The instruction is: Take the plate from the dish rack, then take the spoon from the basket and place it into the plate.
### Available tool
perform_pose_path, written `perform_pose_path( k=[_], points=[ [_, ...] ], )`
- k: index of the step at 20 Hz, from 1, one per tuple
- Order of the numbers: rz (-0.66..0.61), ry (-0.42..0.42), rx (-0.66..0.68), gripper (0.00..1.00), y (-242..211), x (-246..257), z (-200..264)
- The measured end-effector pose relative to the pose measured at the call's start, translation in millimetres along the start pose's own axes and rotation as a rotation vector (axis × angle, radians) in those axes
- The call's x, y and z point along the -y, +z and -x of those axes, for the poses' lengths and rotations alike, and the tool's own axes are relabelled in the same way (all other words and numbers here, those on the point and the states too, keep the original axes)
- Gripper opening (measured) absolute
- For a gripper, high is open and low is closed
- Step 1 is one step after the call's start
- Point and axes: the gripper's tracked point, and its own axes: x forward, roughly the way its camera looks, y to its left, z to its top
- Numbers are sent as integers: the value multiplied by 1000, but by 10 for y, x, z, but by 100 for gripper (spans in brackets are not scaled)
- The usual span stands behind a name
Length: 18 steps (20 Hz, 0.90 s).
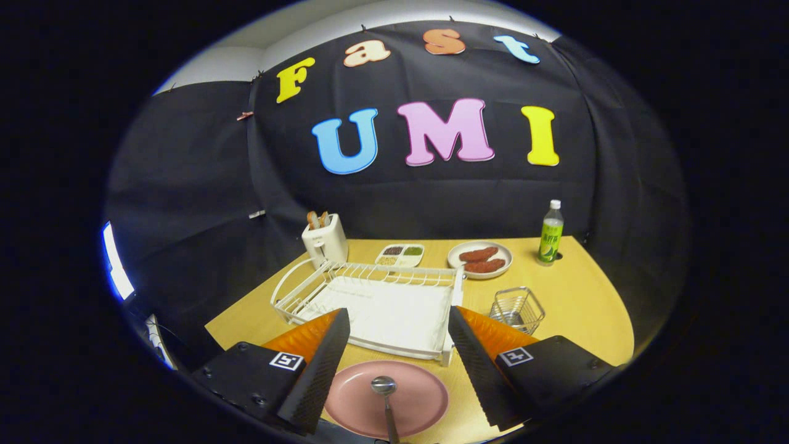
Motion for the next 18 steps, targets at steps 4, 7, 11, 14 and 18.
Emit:
perform_pose_path(
  k=[4,7,11,14,18],
  points=[
    [38,-78,119,98,569,202,277],
    [78,-146,201,98,935,351,546],
    [100,-310,262,98,1195,697,977],
    [29,-397,275,97,1150,878,1227],
    [-32,-419,233,98,897,1115,1262]
  ],
)
